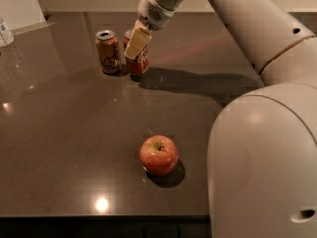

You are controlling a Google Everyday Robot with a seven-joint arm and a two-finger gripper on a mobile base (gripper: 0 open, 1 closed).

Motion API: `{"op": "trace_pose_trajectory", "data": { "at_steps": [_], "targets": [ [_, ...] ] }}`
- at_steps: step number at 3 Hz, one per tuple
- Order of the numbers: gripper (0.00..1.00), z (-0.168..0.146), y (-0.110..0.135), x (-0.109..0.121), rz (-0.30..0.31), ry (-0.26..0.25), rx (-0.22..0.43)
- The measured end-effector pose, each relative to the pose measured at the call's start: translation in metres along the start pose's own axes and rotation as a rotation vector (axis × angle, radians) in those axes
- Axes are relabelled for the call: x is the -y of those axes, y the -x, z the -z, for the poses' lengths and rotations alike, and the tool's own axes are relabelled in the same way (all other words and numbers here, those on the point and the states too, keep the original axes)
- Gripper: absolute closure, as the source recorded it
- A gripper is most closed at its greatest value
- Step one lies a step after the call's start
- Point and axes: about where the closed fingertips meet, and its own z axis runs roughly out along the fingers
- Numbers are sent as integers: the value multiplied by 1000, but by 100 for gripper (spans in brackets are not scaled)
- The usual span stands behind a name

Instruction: Move coke can near orange can

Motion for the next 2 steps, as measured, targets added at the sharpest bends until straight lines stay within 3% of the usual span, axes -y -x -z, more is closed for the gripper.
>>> {"op": "trace_pose_trajectory", "data": {
  "at_steps": [2],
  "targets": [
    [37, -16, 2, -1, 12, 16, -25]
  ]
}}
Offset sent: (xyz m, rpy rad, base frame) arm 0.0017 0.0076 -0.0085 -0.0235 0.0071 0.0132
